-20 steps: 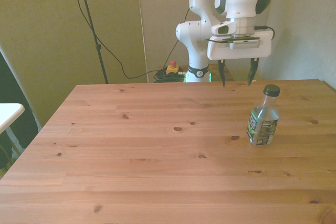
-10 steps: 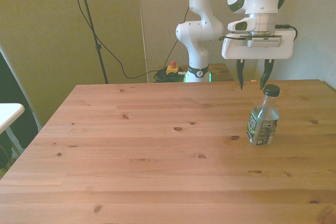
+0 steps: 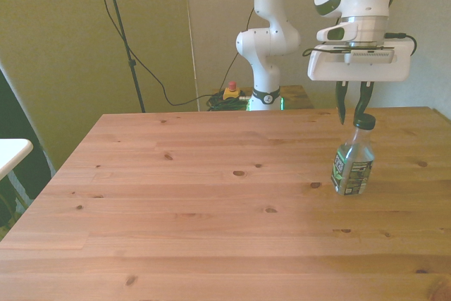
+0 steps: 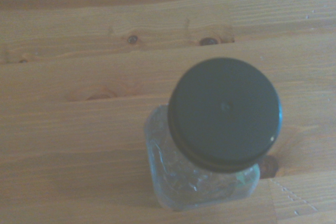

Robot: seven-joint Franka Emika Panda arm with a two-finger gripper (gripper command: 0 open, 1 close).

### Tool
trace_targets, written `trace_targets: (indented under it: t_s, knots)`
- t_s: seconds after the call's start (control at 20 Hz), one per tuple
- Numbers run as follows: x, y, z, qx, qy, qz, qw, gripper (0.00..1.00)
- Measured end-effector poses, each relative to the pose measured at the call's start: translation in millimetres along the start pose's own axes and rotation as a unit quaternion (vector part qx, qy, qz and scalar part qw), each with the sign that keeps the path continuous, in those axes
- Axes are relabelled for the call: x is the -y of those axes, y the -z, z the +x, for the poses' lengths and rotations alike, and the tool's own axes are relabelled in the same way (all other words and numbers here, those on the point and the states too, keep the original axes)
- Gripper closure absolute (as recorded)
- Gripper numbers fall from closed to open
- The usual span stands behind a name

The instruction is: Knock down the bottle

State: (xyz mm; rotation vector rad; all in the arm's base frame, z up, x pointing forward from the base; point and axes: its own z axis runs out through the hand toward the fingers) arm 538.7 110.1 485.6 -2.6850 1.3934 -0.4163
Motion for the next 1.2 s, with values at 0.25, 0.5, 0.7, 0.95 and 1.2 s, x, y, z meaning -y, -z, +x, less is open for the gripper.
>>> trace_targets:
  t_s: [0.25,0.5,0.7,0.95,1.2]
  knots:
    - [15.6,0.8,10.7,-0.01,-0.014,0.006,0.9998,1.0]
    - [36.8,-3.9,24.3,-0.021,-0.035,0.012,0.9991,1.0]
    - [60.2,-20.1,40.3,-0.034,-0.053,0.011,0.9979,1.0]
    - [86.8,-46.4,62.5,-0.046,-0.071,0.012,0.9963,1.0]
    - [112.7,-63.6,83.2,-0.07,-0.09,0.04,0.9927,1.0]
